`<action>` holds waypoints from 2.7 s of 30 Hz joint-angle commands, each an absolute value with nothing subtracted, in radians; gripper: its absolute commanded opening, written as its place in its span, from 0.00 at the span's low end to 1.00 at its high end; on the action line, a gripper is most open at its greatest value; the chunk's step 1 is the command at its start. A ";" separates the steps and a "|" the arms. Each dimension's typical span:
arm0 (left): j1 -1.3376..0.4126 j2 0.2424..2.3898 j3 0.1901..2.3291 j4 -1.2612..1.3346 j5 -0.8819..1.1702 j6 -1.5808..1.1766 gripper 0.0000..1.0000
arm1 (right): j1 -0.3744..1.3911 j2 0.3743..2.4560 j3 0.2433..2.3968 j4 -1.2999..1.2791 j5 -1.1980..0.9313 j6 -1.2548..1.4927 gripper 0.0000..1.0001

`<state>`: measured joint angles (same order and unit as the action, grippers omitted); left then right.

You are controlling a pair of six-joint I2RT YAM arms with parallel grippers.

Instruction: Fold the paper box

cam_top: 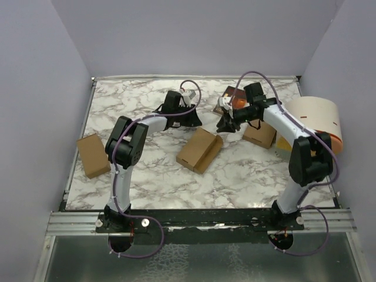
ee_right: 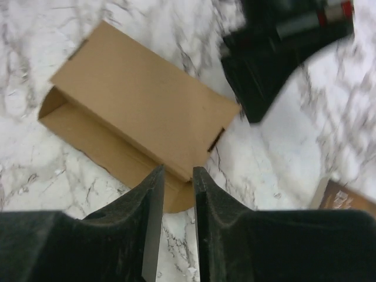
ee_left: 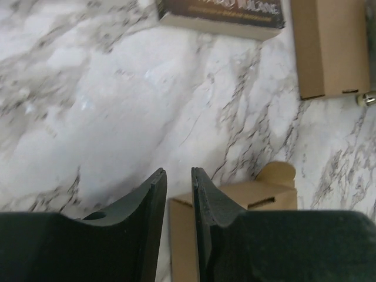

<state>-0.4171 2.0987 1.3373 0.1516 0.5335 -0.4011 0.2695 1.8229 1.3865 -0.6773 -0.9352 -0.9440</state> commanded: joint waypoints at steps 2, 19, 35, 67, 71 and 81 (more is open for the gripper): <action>-0.476 2.201 1.532 0.076 0.706 -0.331 0.28 | 0.279 1.631 1.256 -0.967 -1.134 -1.510 0.29; -0.490 2.039 1.506 0.122 0.580 -0.389 0.30 | 0.516 1.493 1.000 -0.659 -0.920 -1.507 0.18; -0.374 1.252 0.652 0.248 0.113 -0.474 0.30 | 0.711 1.725 1.090 -0.531 -0.643 -1.358 0.01; -0.367 0.737 0.145 0.373 0.151 -0.851 0.28 | 0.492 1.980 1.550 -0.197 -0.829 -0.382 0.48; -0.368 0.803 0.156 0.345 0.140 -0.858 0.17 | 0.464 2.045 1.562 -0.135 -0.640 -0.407 0.44; -0.371 1.133 0.205 0.407 0.212 -0.828 0.16 | 0.463 2.236 1.742 -0.288 -0.593 -0.521 0.17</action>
